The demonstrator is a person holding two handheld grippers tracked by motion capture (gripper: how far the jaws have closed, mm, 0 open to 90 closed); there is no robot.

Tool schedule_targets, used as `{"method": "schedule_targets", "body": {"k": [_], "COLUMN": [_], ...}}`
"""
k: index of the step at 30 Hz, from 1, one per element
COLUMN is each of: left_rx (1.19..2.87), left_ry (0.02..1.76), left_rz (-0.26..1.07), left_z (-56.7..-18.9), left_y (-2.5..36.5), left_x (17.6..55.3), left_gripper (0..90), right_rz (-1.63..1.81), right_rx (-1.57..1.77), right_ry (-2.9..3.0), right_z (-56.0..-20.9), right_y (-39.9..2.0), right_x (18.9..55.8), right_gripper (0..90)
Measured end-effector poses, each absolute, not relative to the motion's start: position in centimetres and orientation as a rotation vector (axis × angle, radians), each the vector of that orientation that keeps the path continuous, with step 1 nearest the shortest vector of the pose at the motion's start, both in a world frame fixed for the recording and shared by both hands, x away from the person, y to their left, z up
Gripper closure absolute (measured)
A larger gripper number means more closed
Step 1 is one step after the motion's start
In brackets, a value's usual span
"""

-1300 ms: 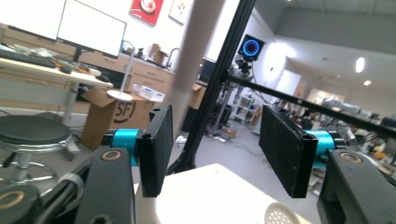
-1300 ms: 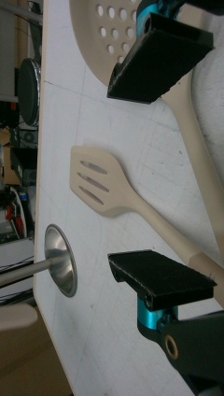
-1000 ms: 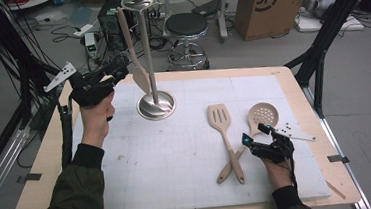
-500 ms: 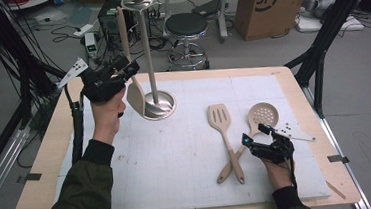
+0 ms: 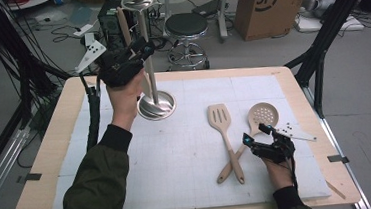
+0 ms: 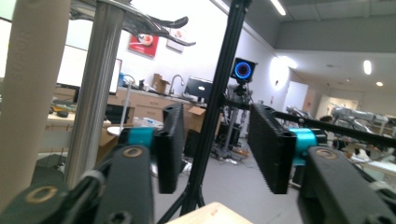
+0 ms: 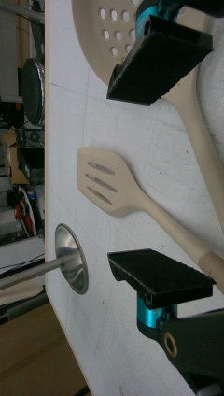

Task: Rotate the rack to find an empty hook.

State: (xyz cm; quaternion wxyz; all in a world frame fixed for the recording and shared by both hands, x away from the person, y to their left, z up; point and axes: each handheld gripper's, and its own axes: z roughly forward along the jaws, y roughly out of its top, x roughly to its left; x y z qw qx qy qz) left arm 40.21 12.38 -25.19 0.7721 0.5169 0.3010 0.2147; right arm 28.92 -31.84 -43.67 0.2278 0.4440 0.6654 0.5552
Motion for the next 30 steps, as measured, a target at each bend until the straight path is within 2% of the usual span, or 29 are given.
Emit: {"method": "schedule_targets", "body": {"k": [6,10,19,30], "left_rx": [1.132,1.107,1.042,1.013], "left_ry": [0.677,0.685,0.718,0.75], "left_rz": [0.496,0.516,0.62,0.636], "left_z": [-24.5,-23.9,-22.3,-22.1], "left_y": [11.7,11.3,9.8,10.5], "left_x": [41.1,41.4,41.6,41.8], "left_gripper": [81.3,88.4,89.8,89.7], "right_rz": [1.537,1.541,1.537,1.532], "right_rx": [1.231,1.243,1.251,1.255], "right_ry": [1.837,1.835,1.832,1.829], "right_z": [-43.8,-43.9,-43.9,-44.0], "right_y": [-32.1,-32.2,-32.4,-32.5], "right_x": [29.0,29.0,28.9,28.9], "right_gripper": [17.4,17.4,17.4,17.4]}}
